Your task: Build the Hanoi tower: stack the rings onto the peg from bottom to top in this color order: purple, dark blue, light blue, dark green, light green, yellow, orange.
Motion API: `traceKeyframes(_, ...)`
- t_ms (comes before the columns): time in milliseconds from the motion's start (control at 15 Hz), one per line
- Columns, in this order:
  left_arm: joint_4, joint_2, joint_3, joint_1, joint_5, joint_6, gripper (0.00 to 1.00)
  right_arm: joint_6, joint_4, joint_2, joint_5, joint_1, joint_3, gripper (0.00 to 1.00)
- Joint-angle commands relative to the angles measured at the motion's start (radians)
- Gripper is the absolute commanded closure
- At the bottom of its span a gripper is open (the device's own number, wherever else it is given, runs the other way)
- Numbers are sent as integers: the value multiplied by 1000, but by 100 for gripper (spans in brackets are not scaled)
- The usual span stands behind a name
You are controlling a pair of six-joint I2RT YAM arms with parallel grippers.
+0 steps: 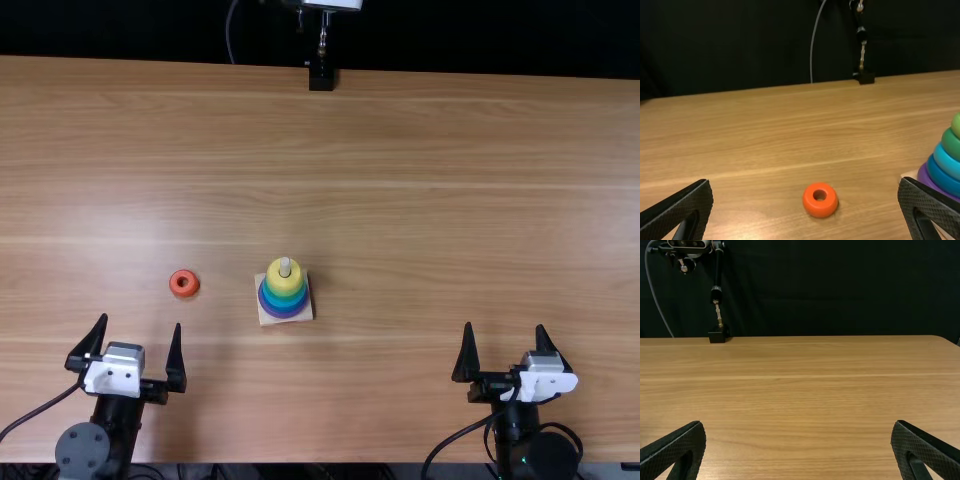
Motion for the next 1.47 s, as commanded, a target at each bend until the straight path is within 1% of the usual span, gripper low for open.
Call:
traceKeyframes(0,11,79,113,11,-2,5,0,4,3,-13,-6,-7,-9,0)
traceKeyframes(133,9,223,222,14,4,5,0,4,5,-13,-6,-7,-9,0)
traceKeyframes(333,-15,391,389,14,4,3,0,4,3,-13,-6,-7,-9,0)
traceKeyframes(400,-30,437,417,14,4,3,0,4,5,-13,-6,-7,-9,0)
traceKeyframes(533,-83,512,471,11,-11,3,0,2,3,-13,-6,-7,-9,0)
traceKeyframes(667,-70,550,475,2,-13,9,0,4,5,-13,-6,-7,-9,0)
traceKeyframes(733,-48,550,475,-15,-18,38,0,4,3,-13,-6,-7,-9,0)
traceKeyframes(867,-19,549,463,-18,-42,173,0,2,3,-13,-6,-7,-9,0)
traceKeyframes(933,-17,547,448,-17,-57,186,0,2,3,-13,-6,-7,-9,0)
traceKeyframes(1000,-15,547,438,-17,-79,186,0,4,3,-13,-6,-7,-9,0)
traceKeyframes(1067,-17,547,437,-17,-86,186,0,4,5,-13,-6,-7,-9,0)
traceKeyframes(1267,-17,559,444,-7,-86,184,0,4,5,-13,-6,-7,-9,0)
traceKeyframes(1333,-17,621,455,6,-86,184,0,4,3,-13,-6,-7,-9,0)
traceKeyframes(1400,-19,677,474,40,-86,184,0,2,3,-13,-6,-7,-9,0)
